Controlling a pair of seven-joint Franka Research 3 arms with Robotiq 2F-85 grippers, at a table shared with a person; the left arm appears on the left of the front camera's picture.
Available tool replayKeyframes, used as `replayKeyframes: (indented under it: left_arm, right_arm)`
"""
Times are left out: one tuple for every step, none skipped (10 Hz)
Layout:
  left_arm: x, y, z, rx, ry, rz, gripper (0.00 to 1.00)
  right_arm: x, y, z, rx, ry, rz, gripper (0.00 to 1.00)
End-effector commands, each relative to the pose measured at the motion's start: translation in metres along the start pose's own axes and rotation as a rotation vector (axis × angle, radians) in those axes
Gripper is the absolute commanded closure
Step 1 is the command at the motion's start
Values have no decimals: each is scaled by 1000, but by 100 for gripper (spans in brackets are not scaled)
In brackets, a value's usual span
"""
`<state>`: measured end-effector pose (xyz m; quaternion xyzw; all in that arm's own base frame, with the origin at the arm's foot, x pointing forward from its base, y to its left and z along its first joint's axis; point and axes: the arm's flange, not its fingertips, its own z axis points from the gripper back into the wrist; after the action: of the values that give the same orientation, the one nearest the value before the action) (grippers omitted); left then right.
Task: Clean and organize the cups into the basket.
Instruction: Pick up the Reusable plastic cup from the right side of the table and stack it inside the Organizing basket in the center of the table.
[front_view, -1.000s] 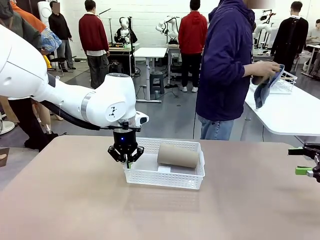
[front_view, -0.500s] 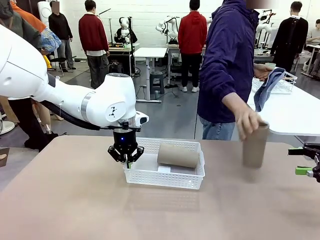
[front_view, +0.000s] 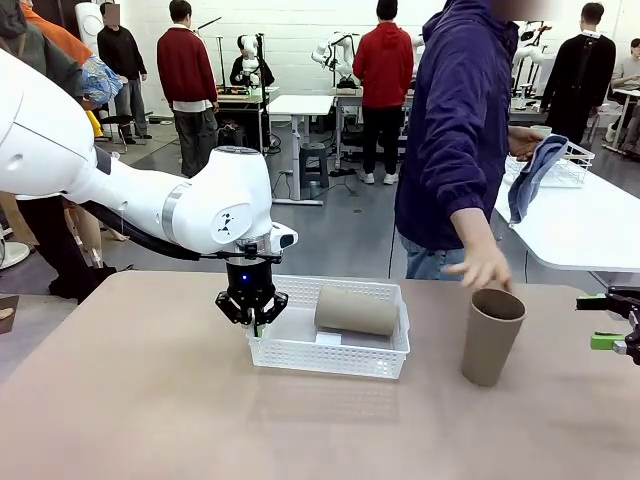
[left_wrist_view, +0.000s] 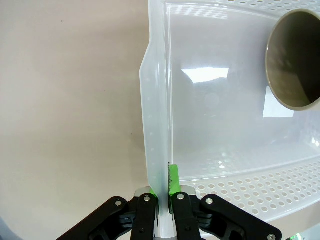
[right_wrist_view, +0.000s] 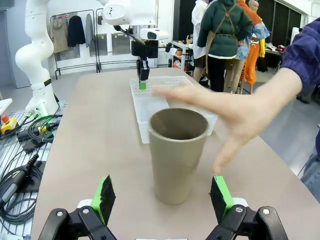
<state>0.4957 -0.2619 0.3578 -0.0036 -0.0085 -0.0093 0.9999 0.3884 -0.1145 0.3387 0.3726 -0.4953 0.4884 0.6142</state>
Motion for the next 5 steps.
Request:
replayKeyframes:
  left_arm:
    - [1, 0, 2, -1, -5, -1, 100]
    - [1, 0, 2, -1, -5, -1, 100]
    - [1, 0, 2, -1, -5, -1, 100]
    - [1, 0, 2, -1, -5, -1, 100]
    - [1, 0, 2, -1, -5, -1, 100]
  right_arm:
    - [1, 5, 0, 0, -5, -1, 0]
    - [1, 5, 0, 0, -5, -1, 0]
    - [1, 5, 0, 0, -5, -1, 0]
    - [0, 0, 0, 0, 0, 0, 0]
    - [-13, -6, -14, 31, 19, -17, 0]
